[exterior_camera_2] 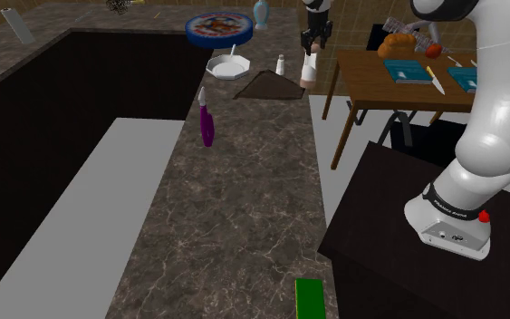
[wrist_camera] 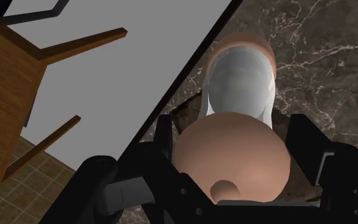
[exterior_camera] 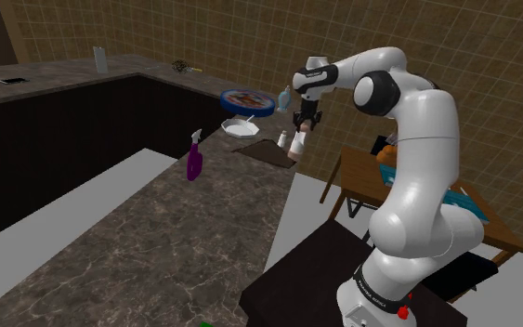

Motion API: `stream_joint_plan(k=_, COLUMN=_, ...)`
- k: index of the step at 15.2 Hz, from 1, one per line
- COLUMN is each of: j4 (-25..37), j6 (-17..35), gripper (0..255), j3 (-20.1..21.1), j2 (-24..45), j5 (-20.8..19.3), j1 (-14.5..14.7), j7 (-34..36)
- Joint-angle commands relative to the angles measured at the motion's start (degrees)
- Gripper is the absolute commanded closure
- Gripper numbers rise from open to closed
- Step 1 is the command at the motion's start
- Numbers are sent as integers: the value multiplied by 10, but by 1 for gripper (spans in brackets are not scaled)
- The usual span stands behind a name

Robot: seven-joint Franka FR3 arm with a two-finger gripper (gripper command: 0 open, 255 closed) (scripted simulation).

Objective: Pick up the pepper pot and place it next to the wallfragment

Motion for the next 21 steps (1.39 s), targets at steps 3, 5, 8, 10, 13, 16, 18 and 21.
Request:
stream_joint_plan(k=3, j4=-14, j6=25, gripper=255, j3=0, j2=11, j5=-1, j1=0, j7=4)
stream_joint_plan(k=5, j4=-20, j6=37, gripper=255, j3=0, j2=17, j5=-2, j1=0, j7=5)
stream_joint_plan(k=8, j4=-30, j6=55, gripper=255, j3=-1, j2=25, j5=-3, j1=0, j7=8)
stream_joint_plan(k=10, j4=-36, j6=67, gripper=255, j3=-1, j2=31, j5=-3, j1=0, j7=10)
stream_joint_plan(k=13, j4=-42, j6=84, gripper=255, j3=-1, j2=41, j5=-4, j1=0, j7=12)
stream_joint_plan(k=16, j4=-48, j6=100, gripper=255, j3=-2, j2=52, j5=-5, j1=0, j7=15)
stream_joint_plan(k=18, j4=-51, j6=110, gripper=255, j3=-2, j2=60, j5=-6, j1=0, j7=17)
stream_joint_plan(k=21, j4=-53, j6=119, gripper=255, j3=-3, j2=67, j5=-7, j1=0, j7=18)
